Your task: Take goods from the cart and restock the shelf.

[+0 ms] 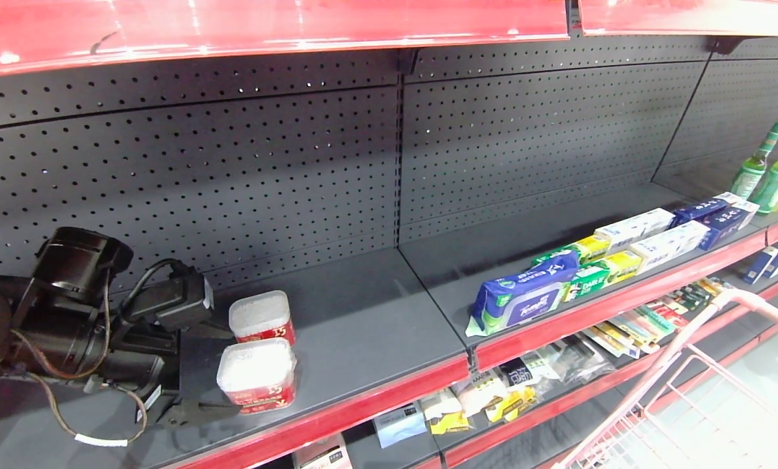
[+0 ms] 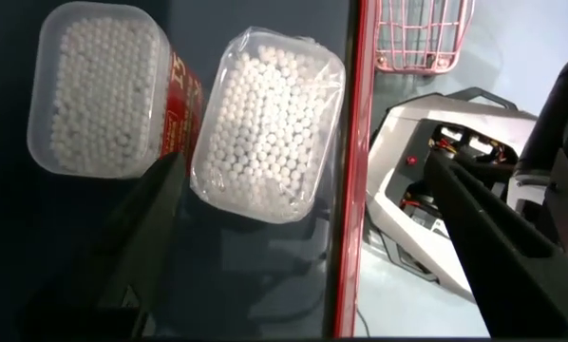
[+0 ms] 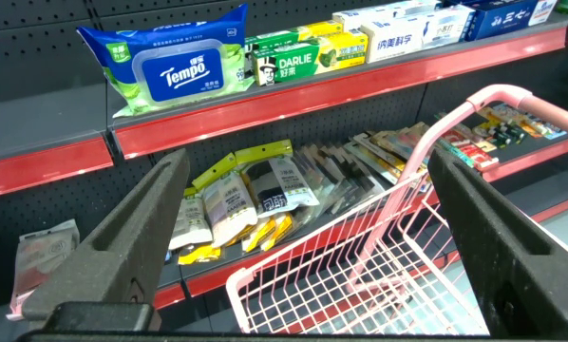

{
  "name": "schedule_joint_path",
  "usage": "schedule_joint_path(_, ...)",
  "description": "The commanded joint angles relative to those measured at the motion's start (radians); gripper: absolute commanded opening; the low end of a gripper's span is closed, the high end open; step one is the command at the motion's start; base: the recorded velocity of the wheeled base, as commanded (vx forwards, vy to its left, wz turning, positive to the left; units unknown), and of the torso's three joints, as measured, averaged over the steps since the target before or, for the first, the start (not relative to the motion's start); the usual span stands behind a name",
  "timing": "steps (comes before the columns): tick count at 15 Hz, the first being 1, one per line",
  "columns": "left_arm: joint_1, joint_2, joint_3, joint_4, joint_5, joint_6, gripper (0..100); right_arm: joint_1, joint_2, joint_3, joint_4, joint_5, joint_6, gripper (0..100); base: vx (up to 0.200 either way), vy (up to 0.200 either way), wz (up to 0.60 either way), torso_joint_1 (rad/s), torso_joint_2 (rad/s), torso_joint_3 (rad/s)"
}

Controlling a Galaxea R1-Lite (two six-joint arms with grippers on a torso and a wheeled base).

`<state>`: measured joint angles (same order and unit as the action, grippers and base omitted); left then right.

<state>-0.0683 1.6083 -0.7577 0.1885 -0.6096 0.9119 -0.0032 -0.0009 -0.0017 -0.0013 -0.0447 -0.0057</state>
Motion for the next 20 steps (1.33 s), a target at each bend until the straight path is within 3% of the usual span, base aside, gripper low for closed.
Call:
schedule_joint_path(1, 0.001, 0.010, 0.001, 0.002, 0.001, 0.001, 100, 0.000, 0.001, 0.000, 0.000, 0.000, 0.000, 100, 0.000, 0.000, 0.00, 0.000, 0.00, 0.000)
schedule_joint_path(4, 0.002, 0.036, -0.002, 0.000, 0.001, 0.004, 100, 0.000, 0.001, 0.000, 0.000, 0.000, 0.000, 100, 0.000, 0.000, 0.00, 0.000, 0.00, 0.000)
schedule_joint_path(7, 0.012, 0.045, 0.000, 0.000, 0.001, 0.030, 100, 0.000, 0.001, 0.000, 0.000, 0.000, 0.000, 100, 0.000, 0.000, 0.00, 0.000, 0.00, 0.000)
schedule_joint_path(20, 0.019, 0.078, -0.015, 0.005, 0.001, 0.030, 100, 0.000, 0.001, 0.000, 0.000, 0.000, 0.000, 100, 0.000, 0.000, 0.00, 0.000, 0.00, 0.000)
